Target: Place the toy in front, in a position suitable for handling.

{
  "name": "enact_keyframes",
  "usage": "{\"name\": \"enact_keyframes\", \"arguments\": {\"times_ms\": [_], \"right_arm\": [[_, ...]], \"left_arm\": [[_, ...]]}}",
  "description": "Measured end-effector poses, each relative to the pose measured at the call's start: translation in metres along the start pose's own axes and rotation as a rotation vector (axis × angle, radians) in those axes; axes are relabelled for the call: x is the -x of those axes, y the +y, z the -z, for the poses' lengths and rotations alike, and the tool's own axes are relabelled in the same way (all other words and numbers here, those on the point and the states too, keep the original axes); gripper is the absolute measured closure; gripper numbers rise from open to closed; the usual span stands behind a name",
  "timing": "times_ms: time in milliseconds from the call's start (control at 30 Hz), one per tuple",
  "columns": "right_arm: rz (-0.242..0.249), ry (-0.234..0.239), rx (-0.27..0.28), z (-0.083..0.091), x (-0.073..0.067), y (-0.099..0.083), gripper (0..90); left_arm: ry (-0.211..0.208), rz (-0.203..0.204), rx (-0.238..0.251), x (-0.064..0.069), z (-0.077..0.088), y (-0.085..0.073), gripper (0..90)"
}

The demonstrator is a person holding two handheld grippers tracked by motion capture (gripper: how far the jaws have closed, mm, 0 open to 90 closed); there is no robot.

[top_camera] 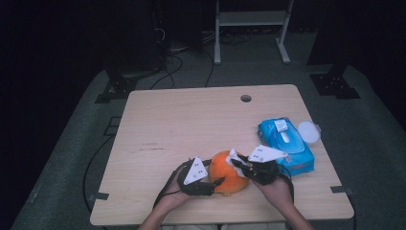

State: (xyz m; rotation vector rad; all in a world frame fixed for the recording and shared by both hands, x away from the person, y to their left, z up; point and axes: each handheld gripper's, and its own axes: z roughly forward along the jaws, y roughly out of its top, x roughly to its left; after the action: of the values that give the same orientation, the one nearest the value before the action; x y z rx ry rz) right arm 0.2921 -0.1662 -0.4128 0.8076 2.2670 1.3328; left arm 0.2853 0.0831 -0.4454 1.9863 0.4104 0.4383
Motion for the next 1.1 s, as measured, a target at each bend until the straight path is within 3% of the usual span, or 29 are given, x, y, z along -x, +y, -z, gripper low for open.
{"name": "enact_keyframes", "arguments": {"times_ms": [33, 67, 133, 200, 267, 300, 433, 467, 533, 600, 633, 667, 700, 733, 767, 833, 867, 1000, 1100], "right_arm": [[-0.012, 0.002, -0.002, 0.001, 0.004, -0.003, 78.5], [-0.011, -0.001, -0.004, 0.002, 0.003, -0.005, 78.5], [0.007, 0.002, 0.006, 0.003, -0.003, -0.001, 78.5], [0.014, 0.049, 0.031, 0.002, -0.014, 0.004, 78.4], [0.047, 0.071, 0.037, -0.002, -0.027, 0.009, 78.4], [0.064, 0.070, 0.036, -0.004, -0.030, 0.011, 78.4], [0.054, 0.053, 0.040, -0.002, -0.024, 0.013, 78.4], [0.031, 0.015, 0.035, -0.001, -0.014, 0.010, 78.5], [-0.010, 0.012, 0.028, 0.000, -0.003, 0.003, 78.5], [-0.024, 0.020, 0.028, 0.001, -0.003, 0.001, 78.5], [-0.024, 0.020, 0.028, 0.001, -0.003, 0.001, 78.5], [-0.022, 0.041, 0.032, 0.001, -0.006, 0.002, 78.5], [-0.010, 0.102, 0.046, -0.001, -0.016, 0.006, 78.4], [-0.010, 0.102, 0.046, -0.001, -0.016, 0.006, 78.4], [0.017, 0.101, 0.041, -0.003, -0.021, 0.008, 78.4], [0.037, 0.088, 0.030, -0.005, -0.023, 0.010, 78.4], [0.005, 0.074, 0.024, -0.005, -0.015, 0.006, 78.5], [-0.037, 0.012, 0.005, -0.002, 0.004, -0.008, 78.5], [-0.029, -0.015, -0.004, 0.004, 0.006, -0.010, 78.5]], "left_arm": [[0.000, 0.000, 0.000, 0.000, 0.000, 0.000, 28.4], [-0.022, 0.058, 0.020, -0.003, 0.000, 0.004, 24.4], [-0.016, 0.058, 0.016, -0.002, -0.002, 0.004, 24.7], [-0.008, 0.039, 0.013, 0.001, -0.002, 0.004, 29.7], [0.025, -0.031, -0.005, 0.009, -0.002, 0.006, 32.3], [0.034, -0.044, -0.003, 0.011, -0.001, 0.006, 33.6], [0.038, -0.065, 0.000, 0.012, -0.001, 0.005, 35.5], [0.032, -0.055, 0.004, 0.011, -0.001, 0.004, 35.4], [0.024, -0.047, 0.006, 0.009, 0.000, 0.005, 31.0], [0.000, 0.005, 0.021, 0.004, 0.001, 0.010, 22.7], [-0.007, 0.035, 0.040, 0.001, 0.003, 0.012, 22.7], [-0.012, 0.065, 0.058, -0.001, 0.003, 0.013, 20.4], [-0.004, 0.061, 0.036, 0.000, 0.002, 0.013, 19.8], [-0.004, 0.061, 0.036, 0.000, 0.002, 0.013, 22.9], [0.006, 0.034, 0.022, 0.001, 0.001, 0.011, 22.9], [0.012, 0.026, 0.017, 0.000, 0.001, 0.006, 27.7], [0.021, 0.020, 0.008, -0.003, 0.003, 0.003, 30.7], [0.020, 0.036, 0.006, -0.007, 0.003, -0.001, 33.6], [0.017, 0.031, 0.004, -0.008, 0.003, -0.002, 34.3]]}}
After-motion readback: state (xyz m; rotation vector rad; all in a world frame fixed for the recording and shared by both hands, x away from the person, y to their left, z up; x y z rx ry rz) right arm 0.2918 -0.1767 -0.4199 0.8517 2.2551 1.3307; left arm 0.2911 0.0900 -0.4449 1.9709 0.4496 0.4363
